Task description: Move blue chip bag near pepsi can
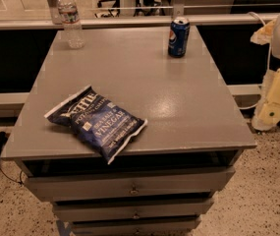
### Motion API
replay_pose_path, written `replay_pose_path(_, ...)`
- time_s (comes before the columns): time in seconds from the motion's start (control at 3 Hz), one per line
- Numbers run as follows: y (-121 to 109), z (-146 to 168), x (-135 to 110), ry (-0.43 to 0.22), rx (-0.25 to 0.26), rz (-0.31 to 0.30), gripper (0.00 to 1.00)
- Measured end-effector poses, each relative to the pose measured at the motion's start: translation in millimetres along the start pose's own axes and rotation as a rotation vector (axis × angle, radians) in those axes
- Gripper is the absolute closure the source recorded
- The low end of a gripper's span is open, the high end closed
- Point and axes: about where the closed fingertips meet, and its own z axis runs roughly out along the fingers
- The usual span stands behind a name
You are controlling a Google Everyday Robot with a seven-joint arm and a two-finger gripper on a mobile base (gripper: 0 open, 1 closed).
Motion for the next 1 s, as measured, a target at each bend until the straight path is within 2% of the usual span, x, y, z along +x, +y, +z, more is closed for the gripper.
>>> replay_pose_path(0.33,-0.6,10.3,-23.1,-0.104,-0.024,0.015,0.00)
replay_pose_path(0.67,0.4,37.1,-74.8,-0.296,-0.082,0.047,0.00)
replay_pose_path(1.0,5.2,64.2,-133.3,-0.491,-0.162,0.073,0.00)
